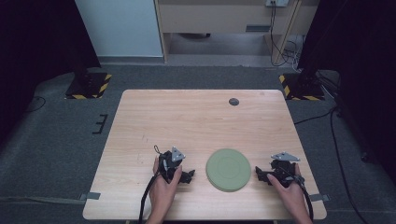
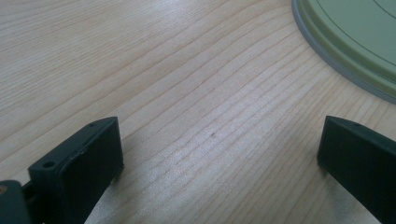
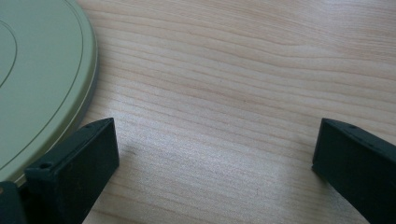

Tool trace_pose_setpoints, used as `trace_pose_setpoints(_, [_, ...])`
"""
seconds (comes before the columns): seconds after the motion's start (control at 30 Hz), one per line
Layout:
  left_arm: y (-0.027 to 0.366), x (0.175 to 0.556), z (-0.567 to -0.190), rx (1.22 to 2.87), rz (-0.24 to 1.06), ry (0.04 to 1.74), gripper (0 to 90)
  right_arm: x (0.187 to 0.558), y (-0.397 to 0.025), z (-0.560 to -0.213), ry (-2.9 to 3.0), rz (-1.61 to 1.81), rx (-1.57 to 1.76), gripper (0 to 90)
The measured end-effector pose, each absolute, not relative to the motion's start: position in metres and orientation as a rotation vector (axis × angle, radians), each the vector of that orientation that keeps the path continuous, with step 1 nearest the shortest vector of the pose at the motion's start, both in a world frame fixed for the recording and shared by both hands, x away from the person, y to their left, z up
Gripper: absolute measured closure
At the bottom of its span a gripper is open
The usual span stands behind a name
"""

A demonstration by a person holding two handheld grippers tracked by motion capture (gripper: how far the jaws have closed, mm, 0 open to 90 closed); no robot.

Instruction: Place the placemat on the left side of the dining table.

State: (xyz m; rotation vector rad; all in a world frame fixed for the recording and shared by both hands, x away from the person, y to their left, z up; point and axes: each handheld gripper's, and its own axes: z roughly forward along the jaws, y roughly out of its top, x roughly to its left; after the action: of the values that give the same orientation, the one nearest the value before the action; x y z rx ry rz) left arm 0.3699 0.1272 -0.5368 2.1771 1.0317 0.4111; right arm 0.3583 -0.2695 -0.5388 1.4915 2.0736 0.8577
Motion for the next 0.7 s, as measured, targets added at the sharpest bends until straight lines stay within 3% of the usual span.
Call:
trace_pose_setpoints(0.23, [0.123, 0.368, -0.536, 2.159, 0.424, 1.076, 0.0, 0.358, -0.269, -0.539, 2.075, 0.862, 1.475, 2.6])
trace_pose_setpoints(0.37, [0.115, 0.359, -0.531, 2.165, 0.391, 1.019, 3.3, 0.355, -0.267, -0.535, 2.087, 0.890, 1.450, 4.0])
trace_pose_setpoints(0.7, [0.091, 0.341, -0.526, 2.144, 0.376, 0.926, 2.1, 0.345, -0.259, -0.526, 2.137, 0.965, 1.349, 3.9])
